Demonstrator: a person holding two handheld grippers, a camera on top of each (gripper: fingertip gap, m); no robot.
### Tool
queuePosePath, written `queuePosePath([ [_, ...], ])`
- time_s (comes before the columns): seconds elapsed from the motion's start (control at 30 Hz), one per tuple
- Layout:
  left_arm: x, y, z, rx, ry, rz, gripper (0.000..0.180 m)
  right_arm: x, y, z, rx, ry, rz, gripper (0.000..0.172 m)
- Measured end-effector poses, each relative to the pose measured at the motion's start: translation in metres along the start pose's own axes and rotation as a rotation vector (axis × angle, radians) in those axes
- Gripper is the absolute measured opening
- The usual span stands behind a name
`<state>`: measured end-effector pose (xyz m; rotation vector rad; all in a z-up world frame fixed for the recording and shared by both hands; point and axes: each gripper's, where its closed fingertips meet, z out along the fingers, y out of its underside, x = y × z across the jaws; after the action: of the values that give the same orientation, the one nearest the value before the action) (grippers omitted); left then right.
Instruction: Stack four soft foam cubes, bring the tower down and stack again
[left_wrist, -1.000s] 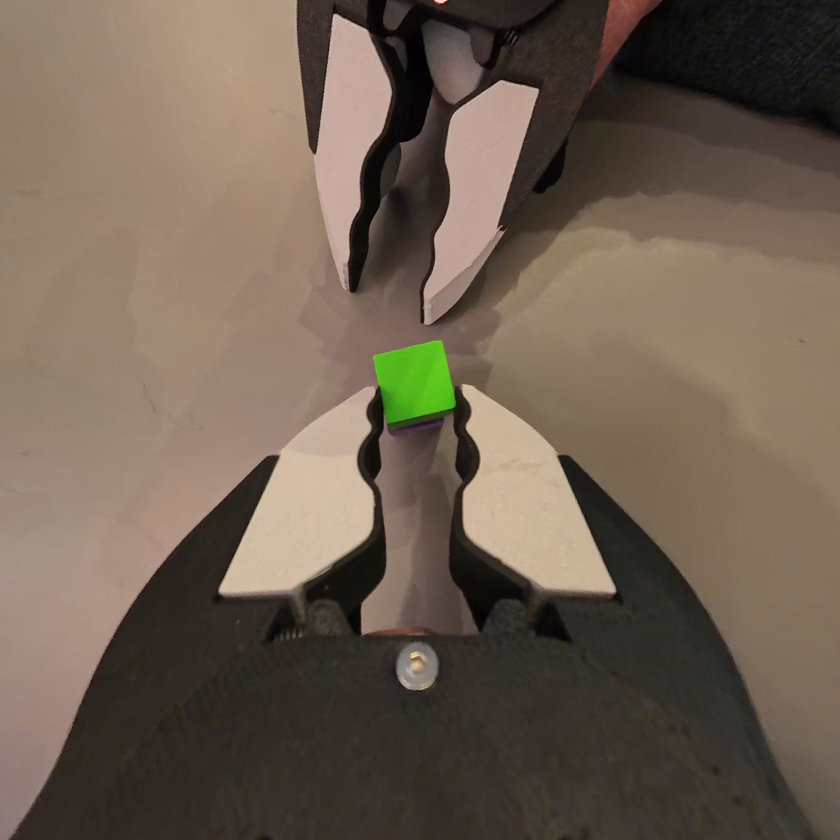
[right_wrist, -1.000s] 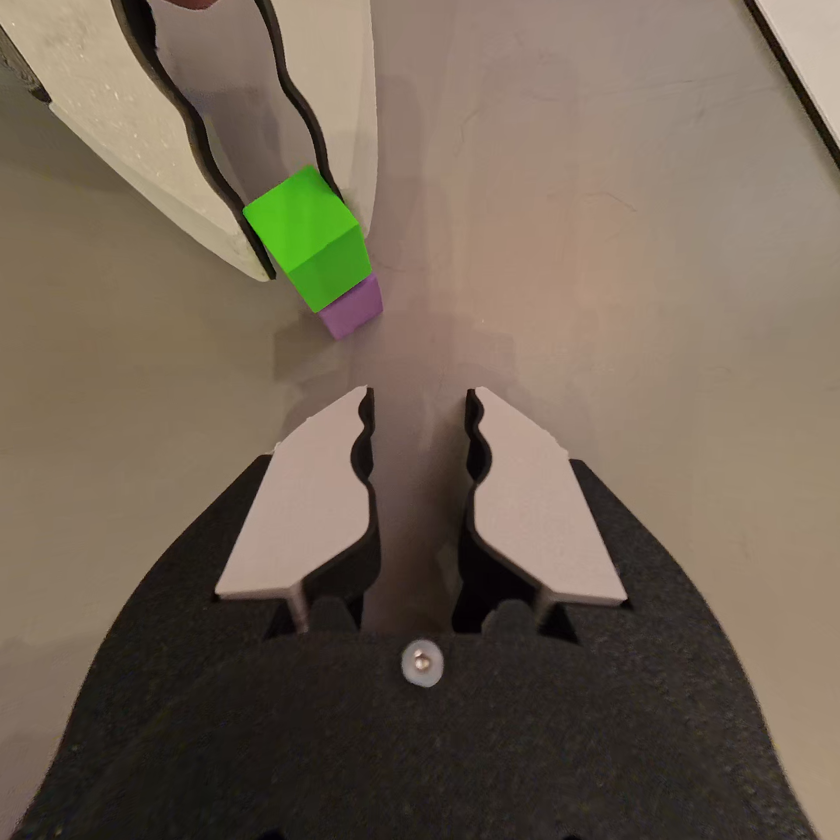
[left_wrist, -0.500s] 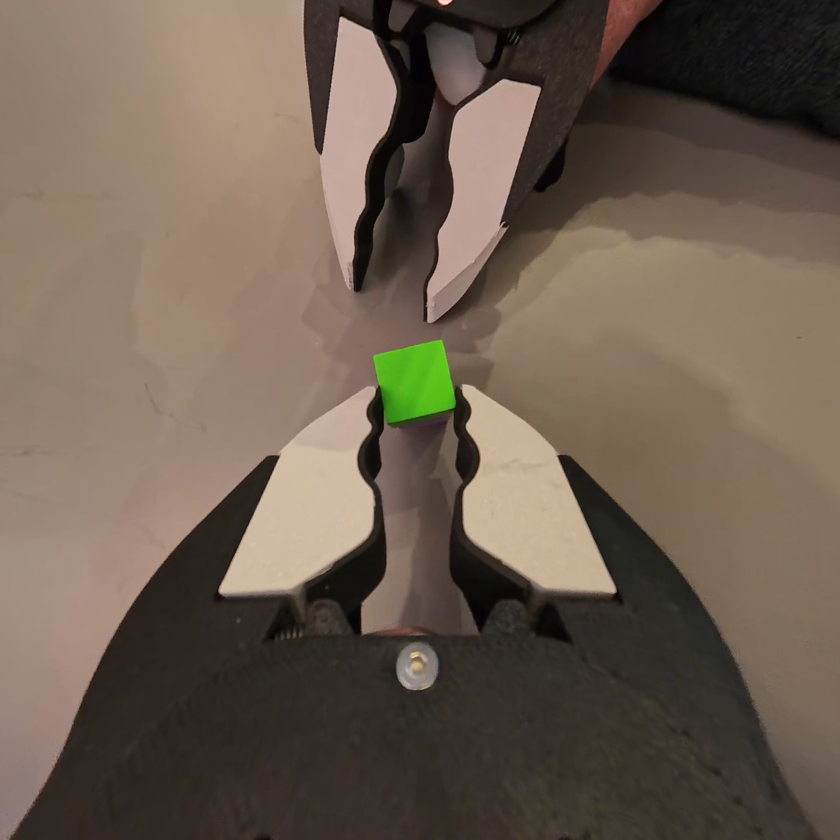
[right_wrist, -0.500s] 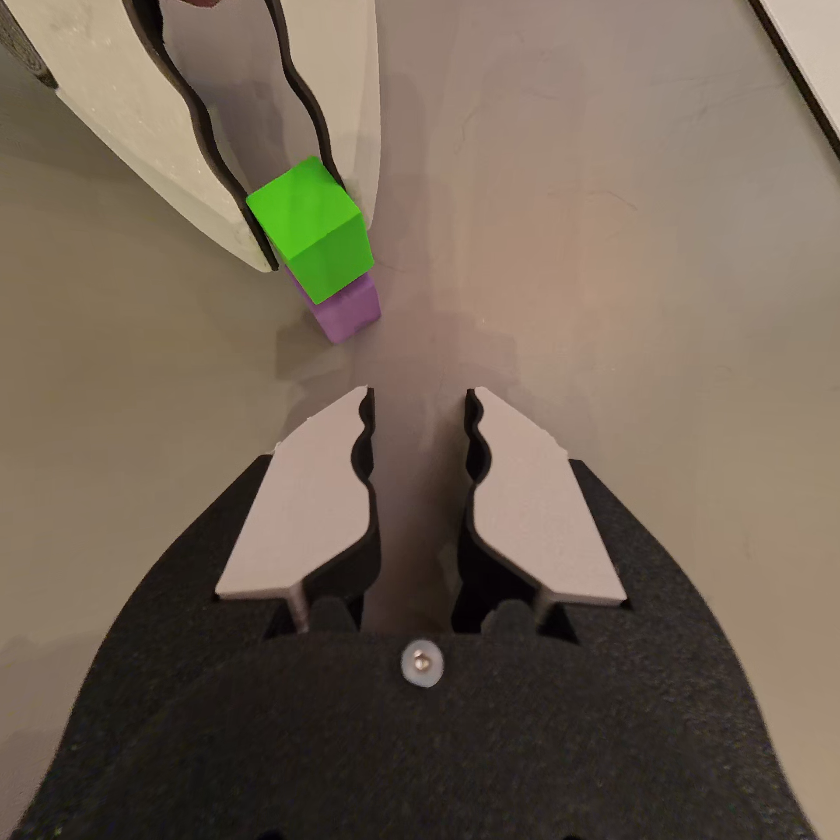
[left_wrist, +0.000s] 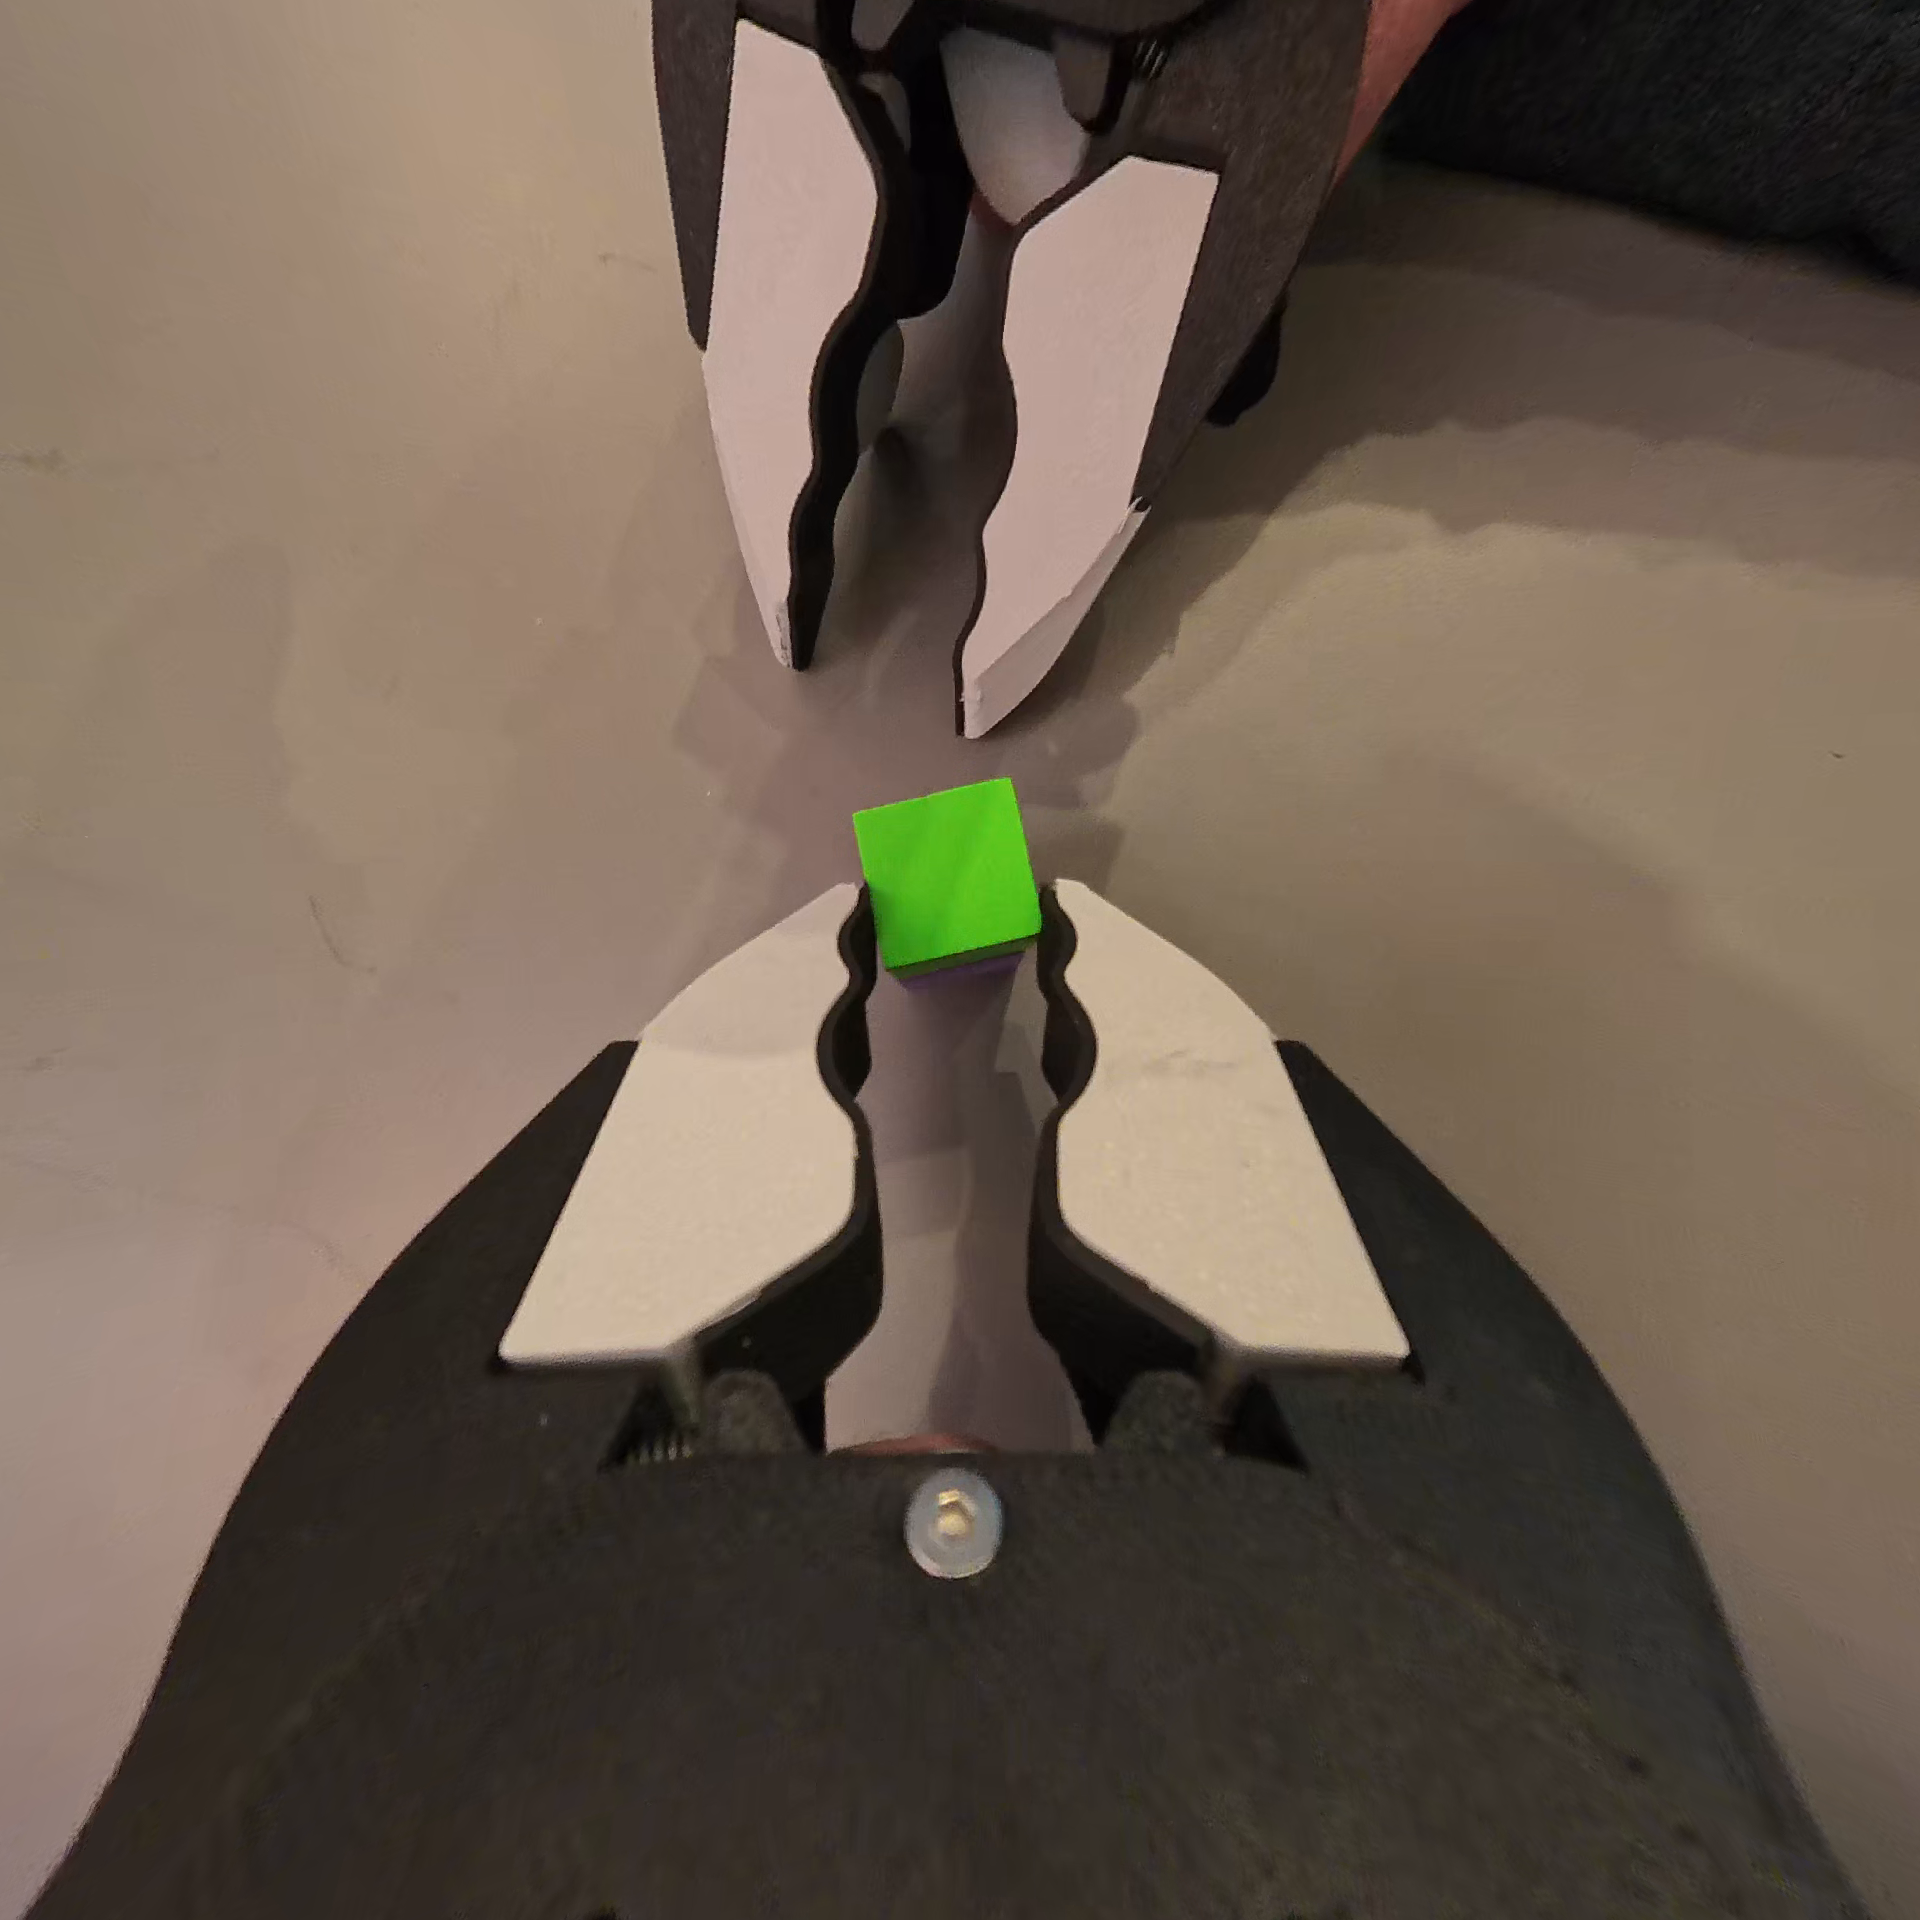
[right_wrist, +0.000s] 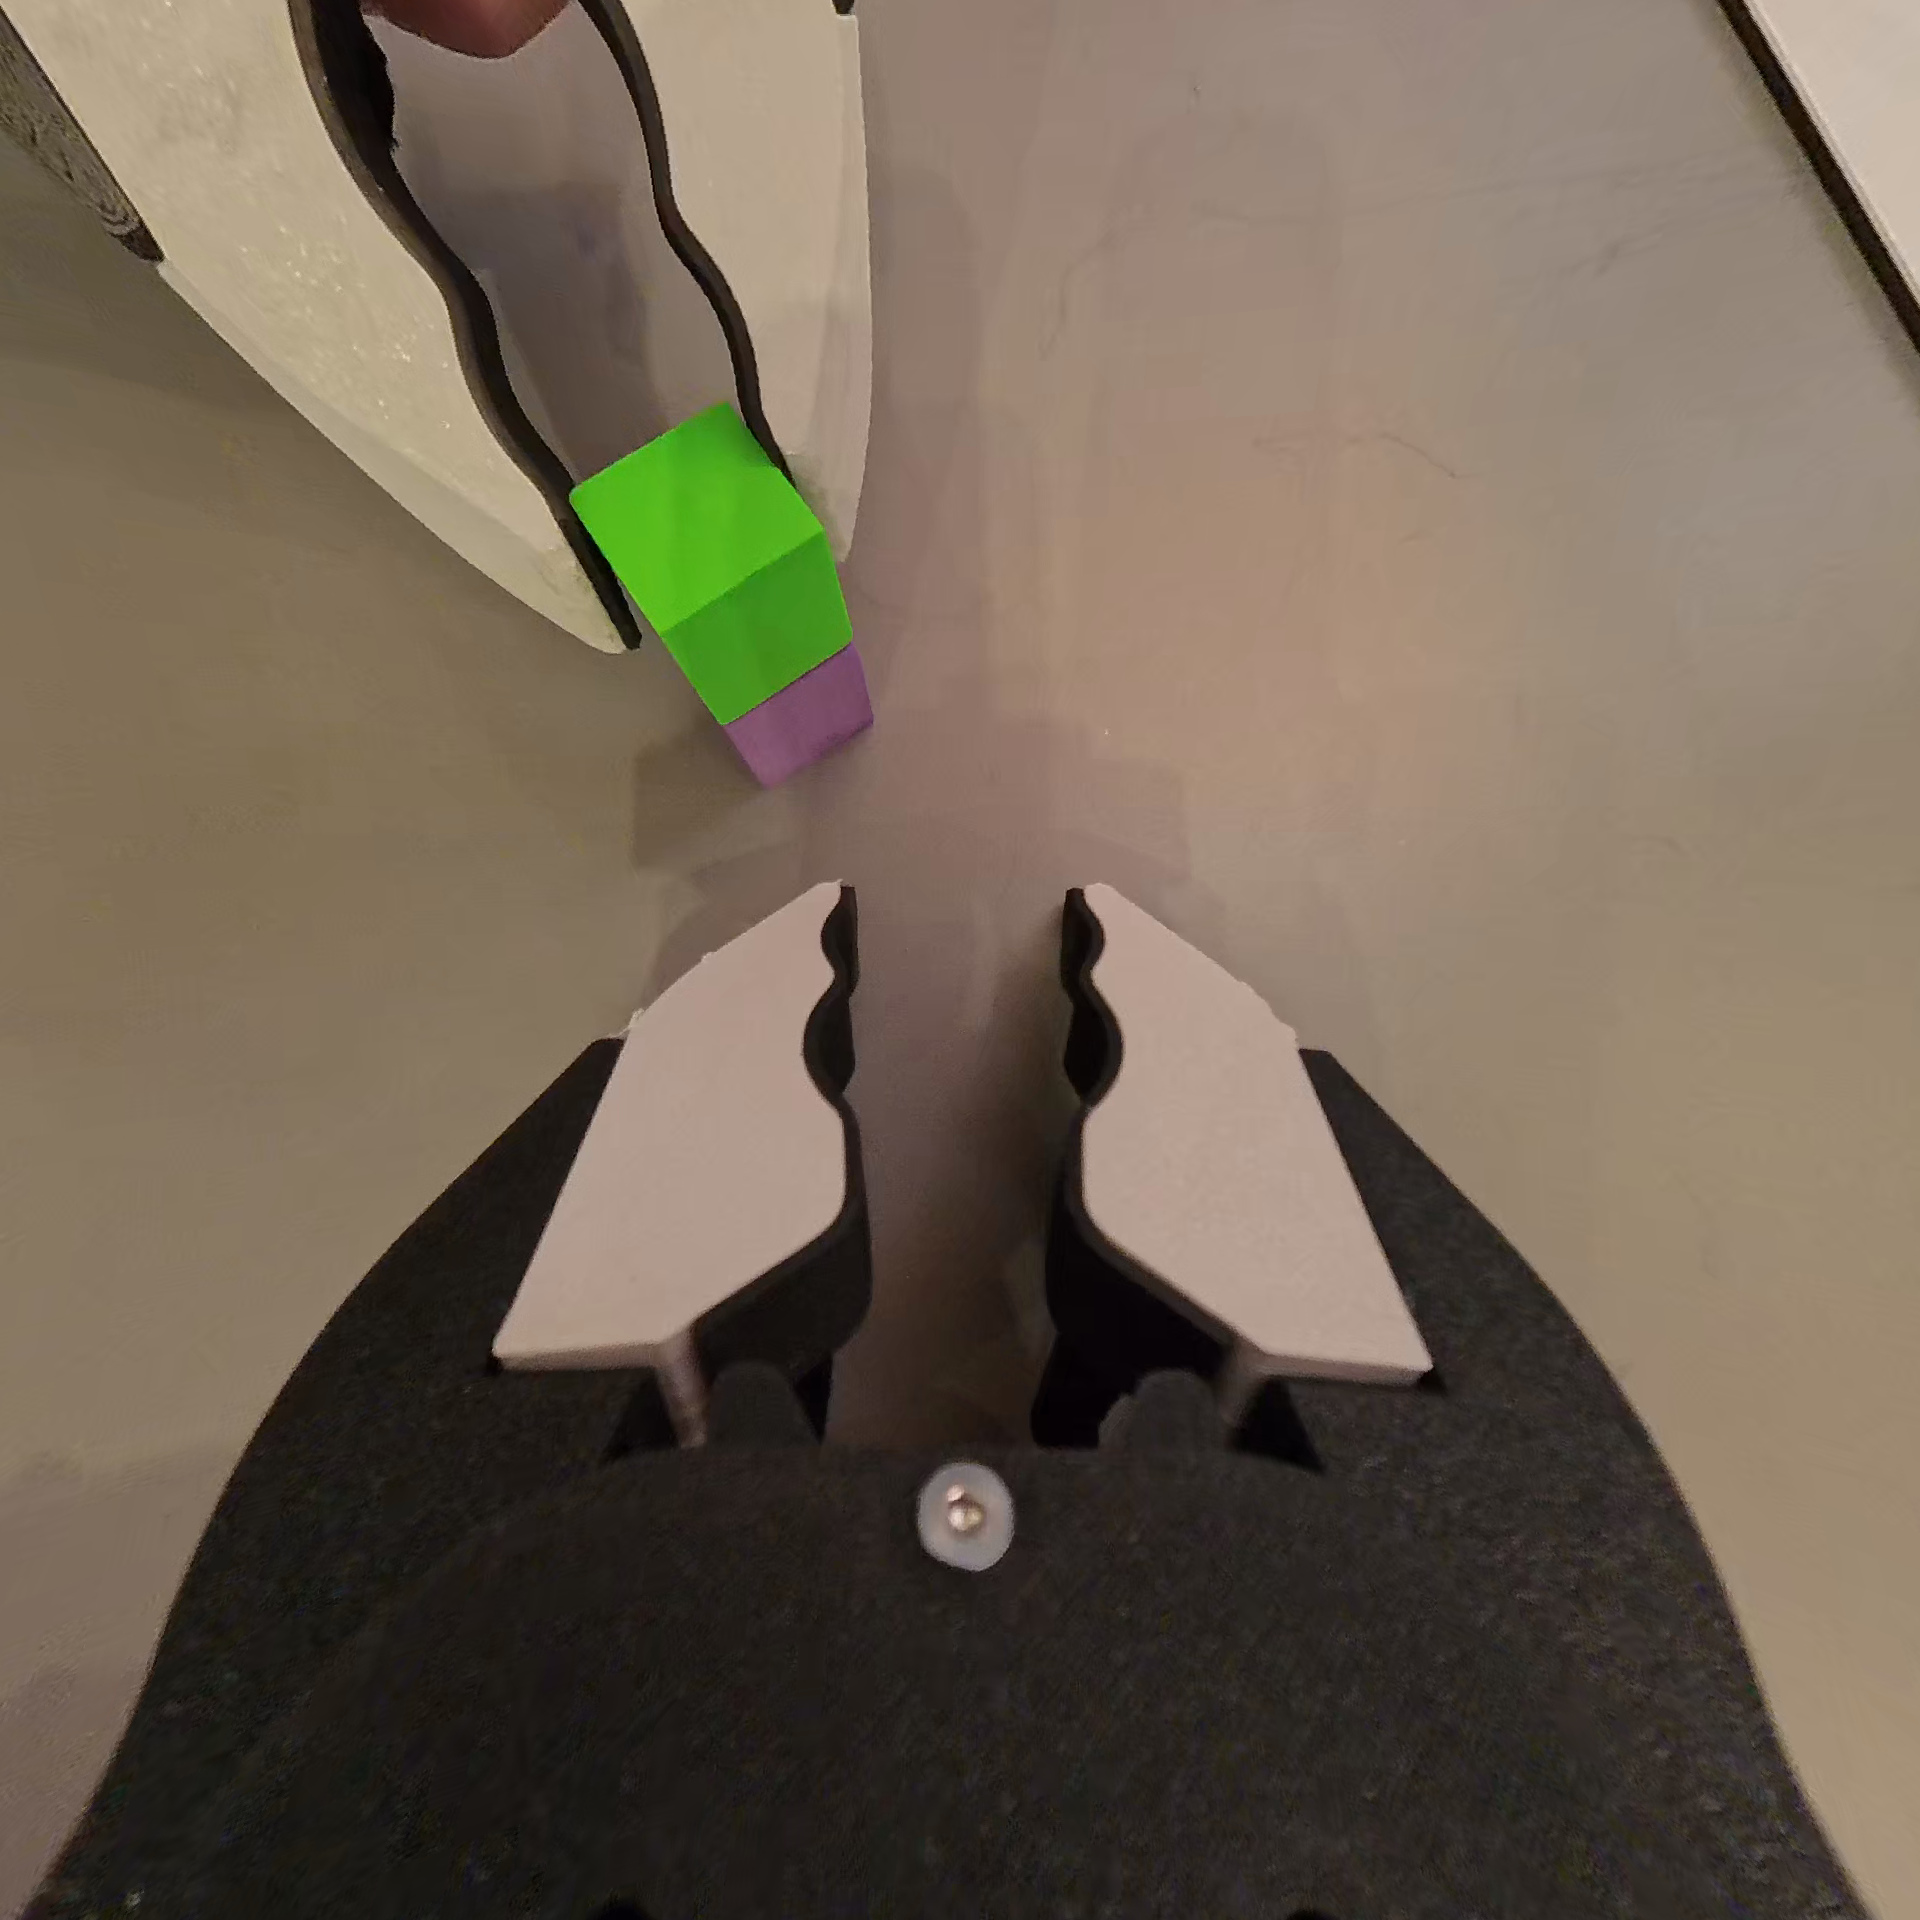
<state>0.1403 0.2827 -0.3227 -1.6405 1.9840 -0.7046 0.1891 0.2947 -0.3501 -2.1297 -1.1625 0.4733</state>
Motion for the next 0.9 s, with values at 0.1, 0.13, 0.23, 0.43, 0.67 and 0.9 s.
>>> queuePosePath([
  [0.1,0.001,0.000,0.000,-0.003,0.003,0.009,0.029,0.000,0.000,0.000,0.000,-0.001,0.000,0.037],
  [0.13,0.000,0.000,0.000,-0.005,0.001,0.013,0.030,0.000,0.000,0.000,0.000,-0.001,0.000,0.037],
  [0.23,-0.001,0.000,0.000,-0.012,0.000,0.008,0.042,0.000,0.000,0.000,0.000,-0.001,-0.001,0.037],
  [0.43,0.000,-0.001,-0.015,0.013,-0.012,-0.004,0.060,0.000,0.000,0.000,0.000,-0.004,-0.001,0.037],
  [0.67,-0.036,0.058,-0.084,-0.032,-0.214,-0.062,0.057,-0.001,0.000,0.000,0.002,-0.007,0.000,0.037],
  [0.9,-0.099,0.144,-0.156,-0.209,-0.458,-0.110,0.051,0.000,0.000,0.000,0.004,-0.011,0.008,0.036],
])
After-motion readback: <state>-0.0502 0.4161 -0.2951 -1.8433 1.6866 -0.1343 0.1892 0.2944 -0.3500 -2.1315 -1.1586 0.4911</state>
